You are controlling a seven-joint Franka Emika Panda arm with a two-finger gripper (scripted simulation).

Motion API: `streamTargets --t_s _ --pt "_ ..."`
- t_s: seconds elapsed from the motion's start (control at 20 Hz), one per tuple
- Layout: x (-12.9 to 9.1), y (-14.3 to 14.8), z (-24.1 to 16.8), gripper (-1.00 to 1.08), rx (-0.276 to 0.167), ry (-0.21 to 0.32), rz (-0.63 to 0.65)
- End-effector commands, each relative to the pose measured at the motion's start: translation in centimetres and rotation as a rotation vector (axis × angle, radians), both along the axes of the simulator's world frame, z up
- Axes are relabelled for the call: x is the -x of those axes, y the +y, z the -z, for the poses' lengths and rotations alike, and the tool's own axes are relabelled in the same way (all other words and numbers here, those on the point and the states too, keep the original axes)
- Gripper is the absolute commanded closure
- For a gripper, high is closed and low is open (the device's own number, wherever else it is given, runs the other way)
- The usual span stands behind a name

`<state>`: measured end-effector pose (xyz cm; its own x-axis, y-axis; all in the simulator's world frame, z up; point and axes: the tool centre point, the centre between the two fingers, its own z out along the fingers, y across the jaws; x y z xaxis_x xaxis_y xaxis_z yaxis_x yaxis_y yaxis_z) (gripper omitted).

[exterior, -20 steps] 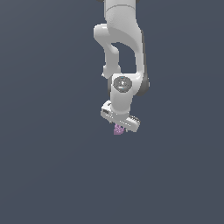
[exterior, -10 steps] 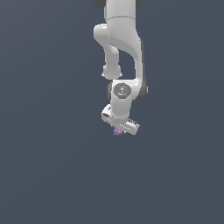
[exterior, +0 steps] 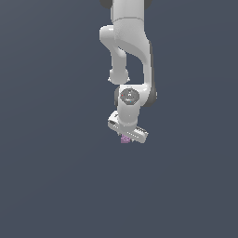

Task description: Pick up the object and move it to a goal position.

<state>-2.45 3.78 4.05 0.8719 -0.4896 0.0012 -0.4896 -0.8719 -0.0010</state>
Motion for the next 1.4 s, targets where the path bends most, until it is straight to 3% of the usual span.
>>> streamTargets --t_s 0.0,0.4,1.05,1.35 --pt "0.0 0.0 0.0 1.08 0.0 0.001 0.001" --pt "-0.9 2.9 -0.9 1.08 0.0 0.001 0.001" --pt "-4.4 13.9 -4.5 1.08 0.001 0.001 0.001" --pt "-5.5 17.0 -5.4 1.08 0.0 0.002 0.001"
